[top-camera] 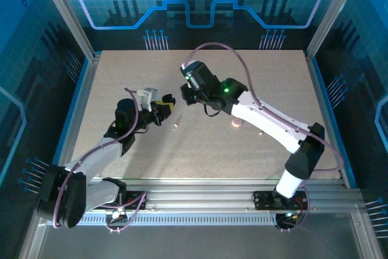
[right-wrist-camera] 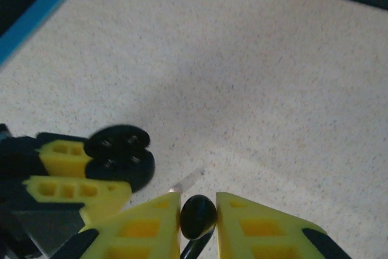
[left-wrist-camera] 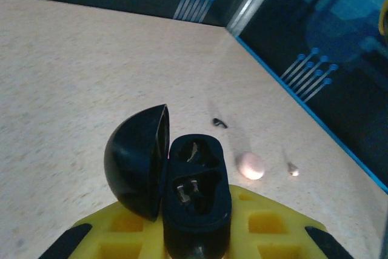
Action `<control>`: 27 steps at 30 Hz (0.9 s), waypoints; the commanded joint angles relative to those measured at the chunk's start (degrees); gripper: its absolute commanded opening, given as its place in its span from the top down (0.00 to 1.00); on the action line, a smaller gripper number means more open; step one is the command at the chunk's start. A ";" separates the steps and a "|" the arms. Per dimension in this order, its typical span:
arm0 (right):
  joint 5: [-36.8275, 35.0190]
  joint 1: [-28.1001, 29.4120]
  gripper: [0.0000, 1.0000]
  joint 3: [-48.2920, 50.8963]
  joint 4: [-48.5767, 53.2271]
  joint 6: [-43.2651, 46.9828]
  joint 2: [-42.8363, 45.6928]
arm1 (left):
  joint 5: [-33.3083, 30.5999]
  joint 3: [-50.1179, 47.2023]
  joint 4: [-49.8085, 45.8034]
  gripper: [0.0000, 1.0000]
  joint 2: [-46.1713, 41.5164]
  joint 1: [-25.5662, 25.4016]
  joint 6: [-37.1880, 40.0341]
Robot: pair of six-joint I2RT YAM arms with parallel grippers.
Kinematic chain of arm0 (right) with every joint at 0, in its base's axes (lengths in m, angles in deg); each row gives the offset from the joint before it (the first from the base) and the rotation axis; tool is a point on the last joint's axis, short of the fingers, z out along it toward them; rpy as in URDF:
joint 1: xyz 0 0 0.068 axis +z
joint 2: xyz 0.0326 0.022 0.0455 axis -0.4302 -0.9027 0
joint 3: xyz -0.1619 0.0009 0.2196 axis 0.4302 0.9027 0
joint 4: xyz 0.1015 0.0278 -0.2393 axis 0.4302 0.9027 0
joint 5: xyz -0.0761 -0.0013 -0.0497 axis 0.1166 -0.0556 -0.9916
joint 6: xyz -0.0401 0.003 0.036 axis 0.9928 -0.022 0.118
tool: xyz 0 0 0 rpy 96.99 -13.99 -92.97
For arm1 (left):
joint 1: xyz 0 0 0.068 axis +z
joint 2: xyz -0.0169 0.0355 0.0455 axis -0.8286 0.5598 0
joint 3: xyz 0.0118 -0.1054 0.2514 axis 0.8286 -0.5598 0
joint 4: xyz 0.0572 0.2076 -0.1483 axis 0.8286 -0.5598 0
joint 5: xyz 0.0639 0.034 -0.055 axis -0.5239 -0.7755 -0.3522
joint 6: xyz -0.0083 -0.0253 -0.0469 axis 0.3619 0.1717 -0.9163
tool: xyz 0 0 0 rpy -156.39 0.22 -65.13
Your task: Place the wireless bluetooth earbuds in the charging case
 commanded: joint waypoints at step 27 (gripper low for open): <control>10.79 -3.39 0.79 23.14 -30.20 17.62 17.09 | 15.53 8.18 25.10 0.80 11.81 -7.58 0.12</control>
